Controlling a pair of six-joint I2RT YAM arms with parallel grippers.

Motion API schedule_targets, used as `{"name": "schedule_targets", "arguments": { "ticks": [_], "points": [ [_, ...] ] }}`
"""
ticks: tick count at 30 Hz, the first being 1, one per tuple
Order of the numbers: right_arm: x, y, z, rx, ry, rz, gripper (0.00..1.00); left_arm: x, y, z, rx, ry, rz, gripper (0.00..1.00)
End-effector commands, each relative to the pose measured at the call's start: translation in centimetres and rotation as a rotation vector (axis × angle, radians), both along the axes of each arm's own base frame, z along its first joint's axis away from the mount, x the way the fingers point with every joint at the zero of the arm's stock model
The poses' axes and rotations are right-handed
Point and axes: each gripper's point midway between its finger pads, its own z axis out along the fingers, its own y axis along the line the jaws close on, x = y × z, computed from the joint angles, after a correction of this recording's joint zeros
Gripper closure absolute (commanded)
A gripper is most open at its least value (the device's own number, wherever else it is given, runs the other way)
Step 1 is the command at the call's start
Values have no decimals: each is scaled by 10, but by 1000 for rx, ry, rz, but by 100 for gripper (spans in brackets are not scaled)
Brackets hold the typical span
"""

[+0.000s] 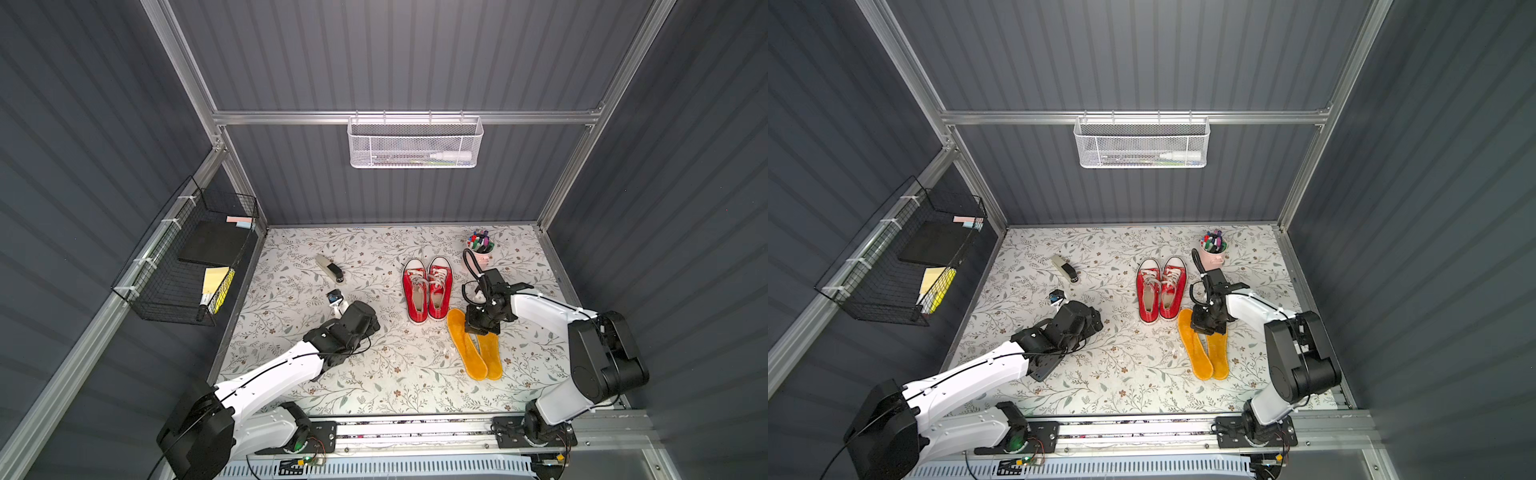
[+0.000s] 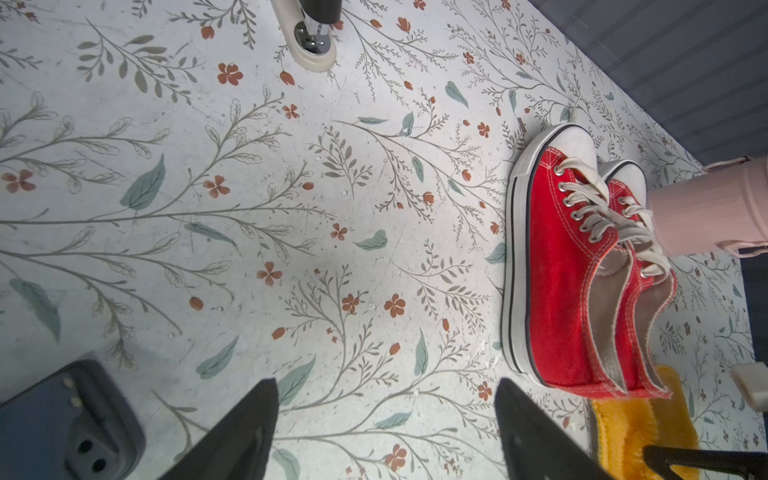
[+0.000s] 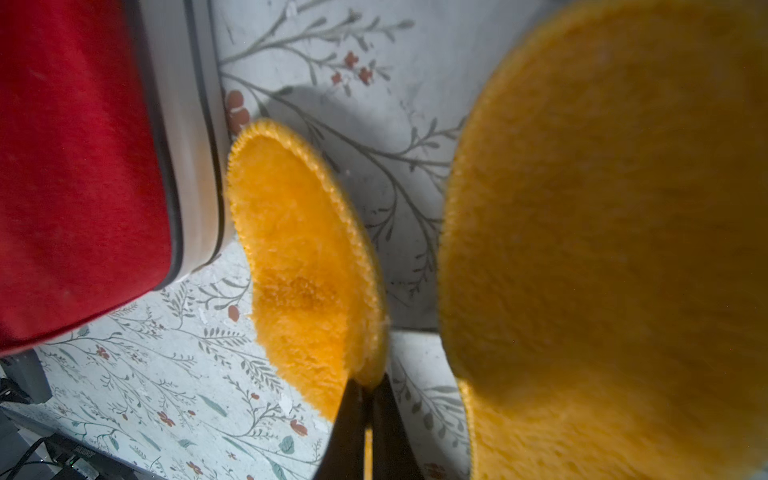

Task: Remove the insole from the shoe
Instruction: Move the insole to the center of the board, then reset both arms

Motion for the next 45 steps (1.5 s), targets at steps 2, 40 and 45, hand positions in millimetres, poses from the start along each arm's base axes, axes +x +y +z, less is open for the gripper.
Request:
{"name": "schedule_targets", "arguments": {
  "ticks": [2,40,45],
  "points": [
    [-12,0,-4,27,33,-42,100,-2,8,-3,22,5,20,16],
    [46,-125,143,-437,-721,-260,12,48,83,8,496,-51,0,1],
    [81,-121,121,-531,-930,-95,11,61,119,-8,636,-83,23,1]
  ]
}}
